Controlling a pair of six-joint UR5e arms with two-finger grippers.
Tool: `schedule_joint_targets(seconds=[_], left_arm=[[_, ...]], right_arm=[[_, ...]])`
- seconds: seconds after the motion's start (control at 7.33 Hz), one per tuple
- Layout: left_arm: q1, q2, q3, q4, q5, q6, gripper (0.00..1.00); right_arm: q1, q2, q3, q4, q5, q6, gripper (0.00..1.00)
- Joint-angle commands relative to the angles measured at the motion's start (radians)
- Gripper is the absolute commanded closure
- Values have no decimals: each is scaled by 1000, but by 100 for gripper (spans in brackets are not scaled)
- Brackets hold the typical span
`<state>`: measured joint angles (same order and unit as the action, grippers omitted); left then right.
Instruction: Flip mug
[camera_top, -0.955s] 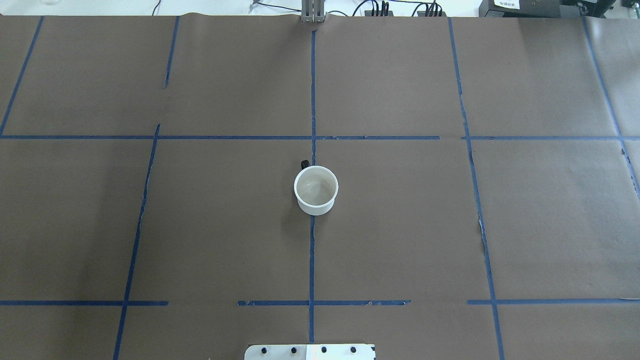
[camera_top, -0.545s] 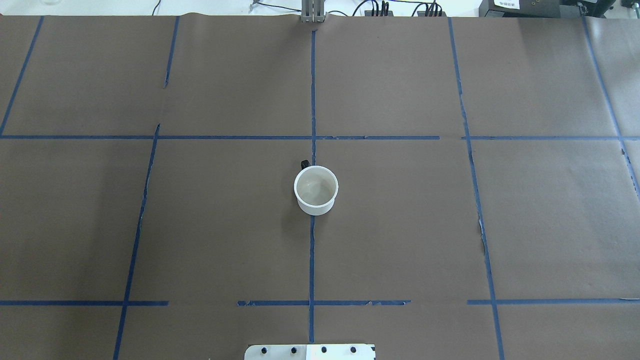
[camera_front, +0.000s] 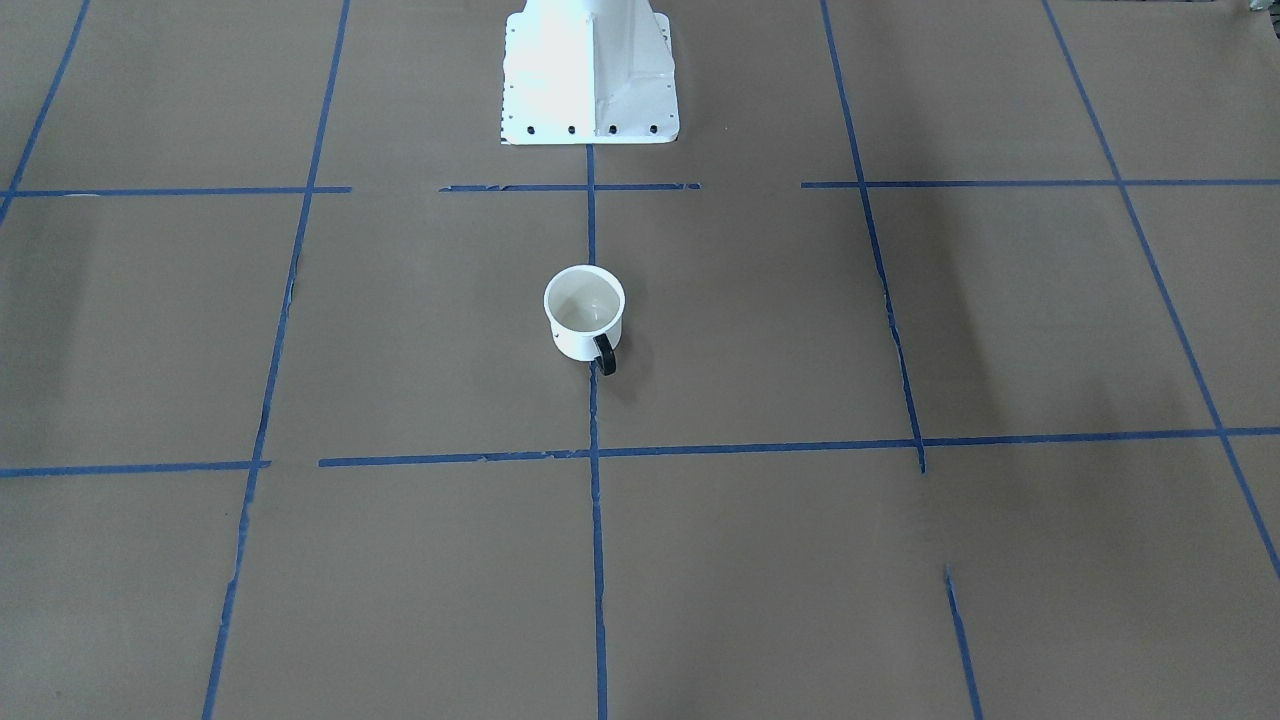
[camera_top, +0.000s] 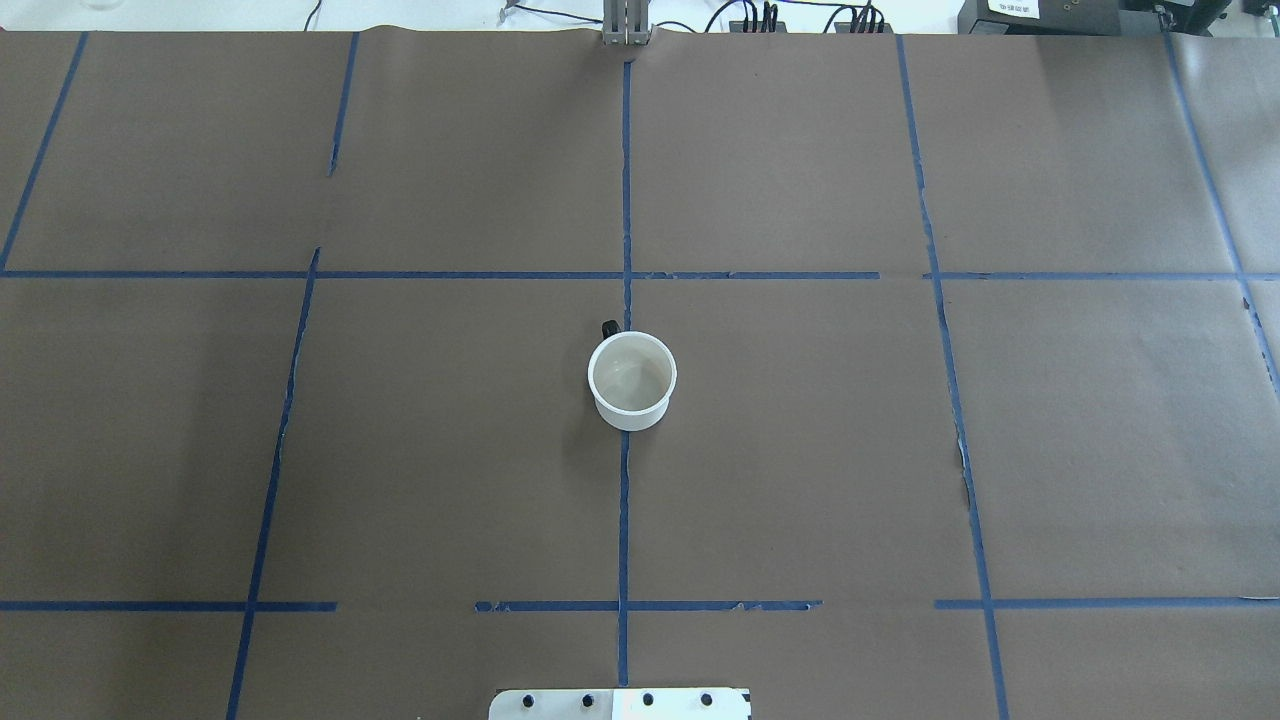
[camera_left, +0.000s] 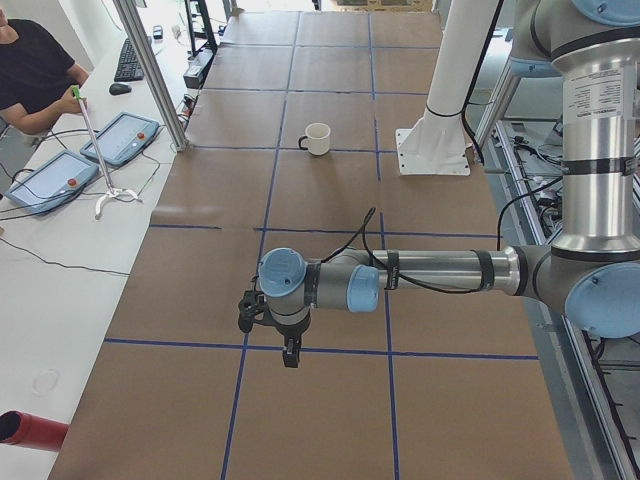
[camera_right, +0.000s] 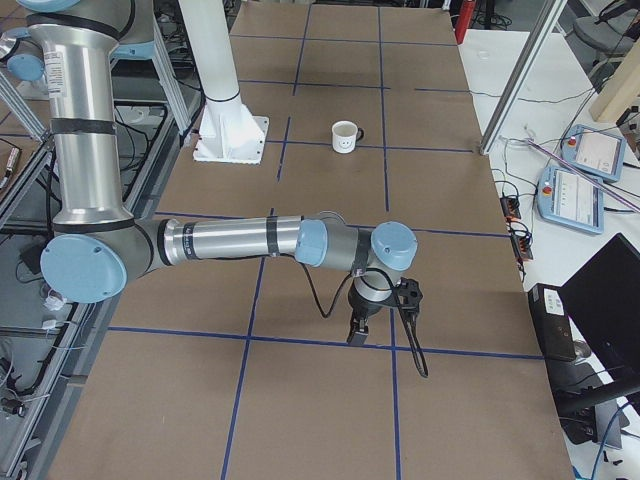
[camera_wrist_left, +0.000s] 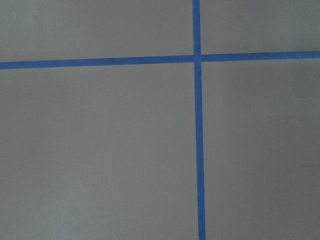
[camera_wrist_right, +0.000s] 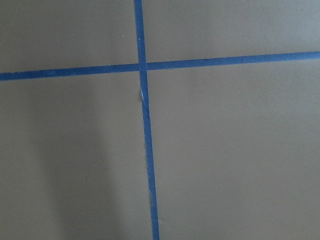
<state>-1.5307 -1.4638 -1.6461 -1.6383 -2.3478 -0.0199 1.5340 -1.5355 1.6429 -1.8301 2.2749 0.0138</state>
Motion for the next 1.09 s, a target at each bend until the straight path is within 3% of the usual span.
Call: schedule_joint_targets(seconds=[0.0, 0.95], left_arm=[[-5, -6, 0, 0, 2, 0, 0], [-37, -30, 2, -5, 5, -2, 0]], right_arm=[[0, 2, 0, 0, 0, 0, 0], [0, 0, 0, 0, 0, 0, 0]])
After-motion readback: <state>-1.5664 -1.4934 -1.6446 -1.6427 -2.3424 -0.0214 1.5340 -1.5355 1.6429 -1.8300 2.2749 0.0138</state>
